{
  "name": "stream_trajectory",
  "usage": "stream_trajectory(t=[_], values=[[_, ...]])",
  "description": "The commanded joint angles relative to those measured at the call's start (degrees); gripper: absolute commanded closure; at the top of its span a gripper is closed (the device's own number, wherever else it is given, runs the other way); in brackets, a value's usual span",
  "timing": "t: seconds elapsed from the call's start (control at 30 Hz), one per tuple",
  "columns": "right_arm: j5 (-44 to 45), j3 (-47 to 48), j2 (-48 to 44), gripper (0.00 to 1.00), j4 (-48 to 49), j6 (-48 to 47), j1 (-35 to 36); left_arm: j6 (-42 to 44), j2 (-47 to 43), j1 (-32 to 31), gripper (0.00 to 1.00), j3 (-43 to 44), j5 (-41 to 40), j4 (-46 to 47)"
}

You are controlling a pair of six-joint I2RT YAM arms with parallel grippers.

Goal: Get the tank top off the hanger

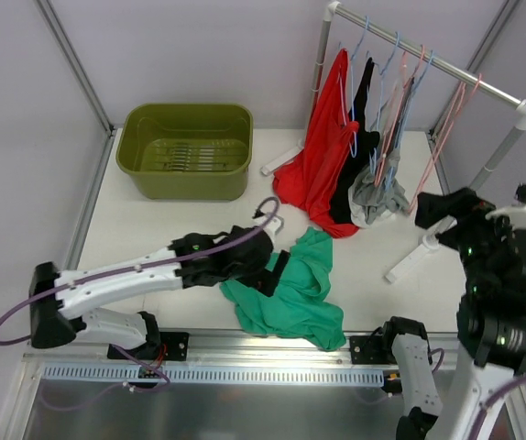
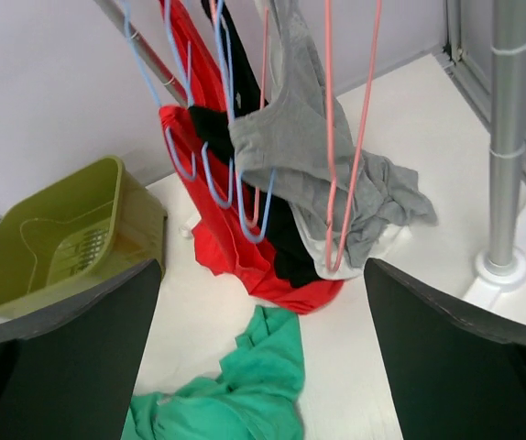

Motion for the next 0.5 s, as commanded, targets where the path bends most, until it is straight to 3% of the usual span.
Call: stream_trajectory(t=[0.0,0.2,0.3,0.47], values=[[-1.2,1.9,-8.7,0.0,-8.7,-6.8,-0.4,3.9,8.2,-2.0,0.01,1.4,5.0,4.9],[-11.0,3.9,-18.7,0.0,-14.5,-8.4,0.8,5.8,22.7,-2.6,0.01,4.7,1.3,6.9],[-17.6,5.1,-20.0,0.01,-14.6,-8.1,3.2,4.5,32.2,-2.6,0.01,5.7,-2.5,7.4],[-21.1,6.0,-20.6,0.0,-13.6,-7.1,3.4,2.4,39.6,-2.6,0.01,6.7,-2.3,9.5]])
